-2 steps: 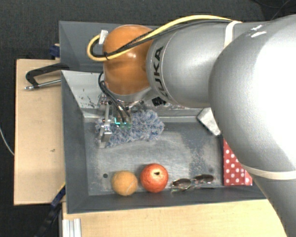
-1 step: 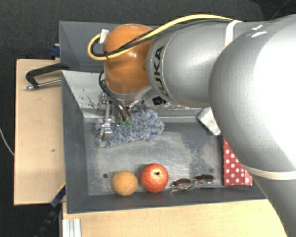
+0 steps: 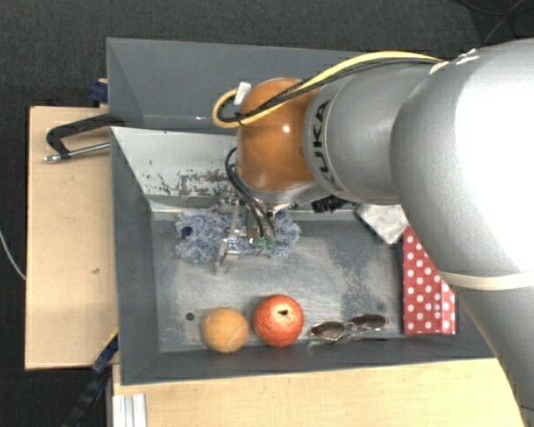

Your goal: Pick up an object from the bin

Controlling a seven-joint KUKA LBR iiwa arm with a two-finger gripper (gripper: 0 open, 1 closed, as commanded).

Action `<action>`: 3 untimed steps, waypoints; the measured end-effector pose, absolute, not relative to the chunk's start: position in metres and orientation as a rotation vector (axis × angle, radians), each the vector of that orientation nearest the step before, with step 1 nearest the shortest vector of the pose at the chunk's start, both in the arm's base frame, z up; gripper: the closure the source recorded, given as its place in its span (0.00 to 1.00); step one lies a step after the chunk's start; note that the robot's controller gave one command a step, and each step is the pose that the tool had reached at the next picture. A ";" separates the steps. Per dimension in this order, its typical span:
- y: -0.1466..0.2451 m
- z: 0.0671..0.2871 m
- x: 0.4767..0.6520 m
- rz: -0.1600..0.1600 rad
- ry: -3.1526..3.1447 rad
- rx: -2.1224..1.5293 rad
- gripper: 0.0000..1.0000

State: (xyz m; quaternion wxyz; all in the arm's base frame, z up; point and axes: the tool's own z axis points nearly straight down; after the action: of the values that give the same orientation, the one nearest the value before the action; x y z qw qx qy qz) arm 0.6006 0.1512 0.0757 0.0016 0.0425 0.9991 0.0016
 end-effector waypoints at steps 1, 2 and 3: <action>0.134 0.067 0.606 0.034 3.128 0.101 0.00; 0.155 0.079 0.602 0.008 3.131 0.128 0.00; 0.139 0.071 0.607 0.012 3.133 0.101 0.00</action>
Offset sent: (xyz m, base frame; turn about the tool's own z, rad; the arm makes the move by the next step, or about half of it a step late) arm 0.0000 0.0000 0.0000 0.0000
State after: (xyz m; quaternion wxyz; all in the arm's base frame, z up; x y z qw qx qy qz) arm 0.6073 0.1392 0.0714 0.0033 0.0324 0.9995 0.0037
